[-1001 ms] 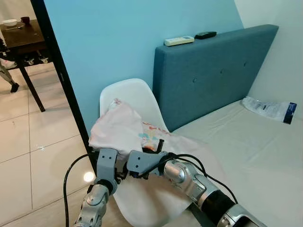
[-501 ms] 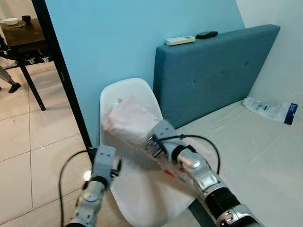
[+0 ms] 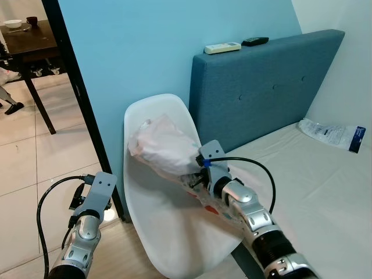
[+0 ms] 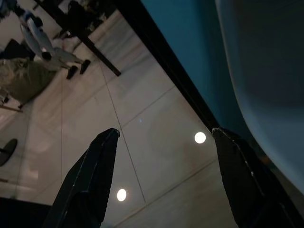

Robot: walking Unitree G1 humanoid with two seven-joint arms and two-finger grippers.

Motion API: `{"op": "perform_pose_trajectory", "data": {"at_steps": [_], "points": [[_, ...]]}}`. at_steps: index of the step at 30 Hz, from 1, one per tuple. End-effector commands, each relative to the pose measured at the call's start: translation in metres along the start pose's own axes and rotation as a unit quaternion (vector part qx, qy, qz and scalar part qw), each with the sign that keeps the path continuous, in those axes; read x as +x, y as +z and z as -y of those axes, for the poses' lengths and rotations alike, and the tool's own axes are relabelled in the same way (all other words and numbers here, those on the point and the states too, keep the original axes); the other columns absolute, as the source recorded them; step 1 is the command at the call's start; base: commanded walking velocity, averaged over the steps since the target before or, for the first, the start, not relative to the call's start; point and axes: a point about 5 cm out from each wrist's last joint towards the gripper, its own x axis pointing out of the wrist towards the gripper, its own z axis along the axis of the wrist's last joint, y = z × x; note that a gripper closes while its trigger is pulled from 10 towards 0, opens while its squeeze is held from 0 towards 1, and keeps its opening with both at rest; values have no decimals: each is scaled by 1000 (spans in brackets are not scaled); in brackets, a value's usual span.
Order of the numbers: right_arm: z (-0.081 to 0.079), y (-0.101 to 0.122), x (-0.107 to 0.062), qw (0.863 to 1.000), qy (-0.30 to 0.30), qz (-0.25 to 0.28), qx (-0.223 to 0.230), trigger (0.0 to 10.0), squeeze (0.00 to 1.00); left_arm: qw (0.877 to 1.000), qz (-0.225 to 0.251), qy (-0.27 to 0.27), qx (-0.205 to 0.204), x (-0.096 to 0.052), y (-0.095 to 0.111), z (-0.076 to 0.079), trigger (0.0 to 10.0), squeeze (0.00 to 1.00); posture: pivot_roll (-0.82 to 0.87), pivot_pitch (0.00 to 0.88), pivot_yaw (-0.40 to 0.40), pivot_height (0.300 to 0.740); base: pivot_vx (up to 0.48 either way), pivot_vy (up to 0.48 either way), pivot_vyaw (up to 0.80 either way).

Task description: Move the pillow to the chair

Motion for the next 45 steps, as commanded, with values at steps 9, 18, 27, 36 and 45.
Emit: {"op": "perform_pose_trajectory", "data": {"at_steps": [9, 18, 27, 36, 45], "points": [[3, 3, -1, 1000, -8, 8, 15, 10000, 0, 1000, 4, -12, 13, -1, 4, 10, 10000, 0, 10, 49, -6, 620, 0, 0, 0], [3, 1, -2, 1000, 0, -3, 26, 10000, 0, 999, 13, -38, 12, -5, 8, 24, 10000, 0, 6, 48, 0, 620, 0, 0, 0], [-22, -14, -2, 996, 71, -42, 14, 10000, 0, 999, 16, -46, 14, -7, 9, 26, 10000, 0, 10, 66, 6, 565, 0, 0, 0], [-46, -28, -4, 987, 138, -80, 2, 10000, 0, 998, 20, -51, 19, -10, 10, 27, 10000, 0, 18, 86, 11, 515, 0, 0, 0], [-57, -29, -18, 972, 220, -77, 8, 10000, 0, 998, 18, -53, 21, -11, 8, 27, 10000, 0, 14, 90, 17, 500, 0, 0, 0]]}}
